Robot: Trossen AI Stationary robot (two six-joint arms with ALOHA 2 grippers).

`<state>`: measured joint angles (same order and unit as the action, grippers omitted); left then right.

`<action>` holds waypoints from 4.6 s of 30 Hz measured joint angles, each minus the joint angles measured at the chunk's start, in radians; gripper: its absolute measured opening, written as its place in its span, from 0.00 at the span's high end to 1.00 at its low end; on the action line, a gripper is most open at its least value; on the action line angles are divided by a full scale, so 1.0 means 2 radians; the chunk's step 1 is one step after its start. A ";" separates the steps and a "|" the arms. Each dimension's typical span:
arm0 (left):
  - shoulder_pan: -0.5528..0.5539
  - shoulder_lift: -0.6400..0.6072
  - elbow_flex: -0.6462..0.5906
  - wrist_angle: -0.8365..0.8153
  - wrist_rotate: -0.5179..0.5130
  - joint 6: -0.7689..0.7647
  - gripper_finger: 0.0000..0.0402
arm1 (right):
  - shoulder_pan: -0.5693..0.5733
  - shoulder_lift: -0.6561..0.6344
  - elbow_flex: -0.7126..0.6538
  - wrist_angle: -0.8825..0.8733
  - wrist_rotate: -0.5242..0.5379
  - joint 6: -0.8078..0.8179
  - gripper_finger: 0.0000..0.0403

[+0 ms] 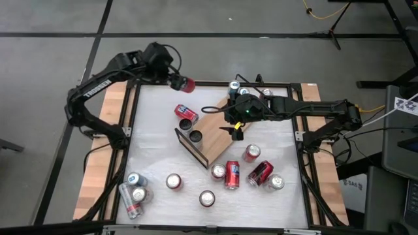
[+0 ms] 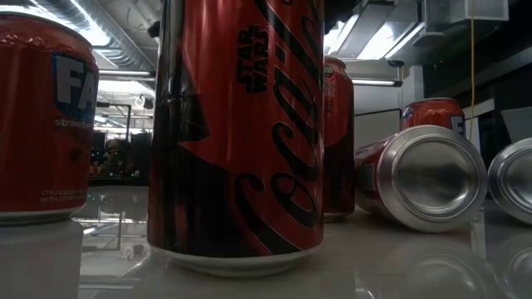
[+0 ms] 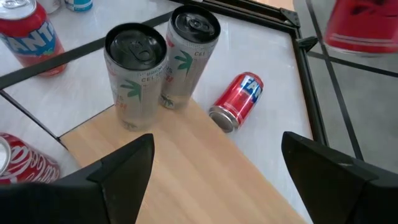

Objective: Place canned beverage on shelf
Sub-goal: Put the orange soda can on the shelf

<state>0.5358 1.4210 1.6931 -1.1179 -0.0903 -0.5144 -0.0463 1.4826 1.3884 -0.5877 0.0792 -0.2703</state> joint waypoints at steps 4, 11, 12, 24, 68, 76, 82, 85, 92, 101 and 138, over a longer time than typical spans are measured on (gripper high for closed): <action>-0.030 0.046 0.052 -0.008 0.003 -0.001 0.31 | 0.000 -0.013 0.000 -0.029 0.000 0.000 0.15; -0.078 0.135 0.124 -0.087 0.004 -0.001 0.31 | 0.000 -0.045 -0.001 -0.079 0.017 -0.001 0.15; -0.084 0.145 0.128 -0.090 0.006 -0.001 0.31 | 0.000 -0.050 -0.005 -0.078 0.026 -0.001 0.15; -0.106 0.219 0.129 -0.090 0.071 0.030 0.31 | 0.000 -0.092 -0.068 -0.082 0.056 -0.002 0.15; -0.158 0.284 0.088 -0.122 -0.002 0.012 0.29 | 0.000 -0.093 -0.094 -0.101 0.056 -0.002 0.15; -0.158 0.284 0.087 -0.121 -0.002 0.013 0.22 | 0.000 -0.093 -0.094 -0.100 0.056 -0.002 0.15; -0.158 0.284 0.087 -0.121 0.003 0.010 0.20 | 0.000 -0.093 -0.094 -0.100 0.056 -0.002 0.15; -0.158 0.284 0.086 -0.121 0.005 0.011 0.19 | 0.000 -0.093 -0.094 -0.100 0.056 -0.002 0.15; -0.158 0.284 0.086 -0.121 0.005 0.013 0.19 | 0.000 -0.093 -0.093 -0.100 0.056 -0.002 0.15; -0.159 0.284 0.086 -0.121 0.005 -0.012 0.19 | 0.000 -0.093 -0.093 -0.100 0.056 -0.002 0.15; -0.171 0.284 0.086 -0.109 -0.006 -0.020 0.19 | 0.000 -0.093 -0.093 -0.100 0.056 -0.002 0.15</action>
<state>0.1932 1.9900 1.8660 -1.3369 -0.1014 -0.5538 -0.0460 1.2972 1.2015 -0.7886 0.1902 -0.2745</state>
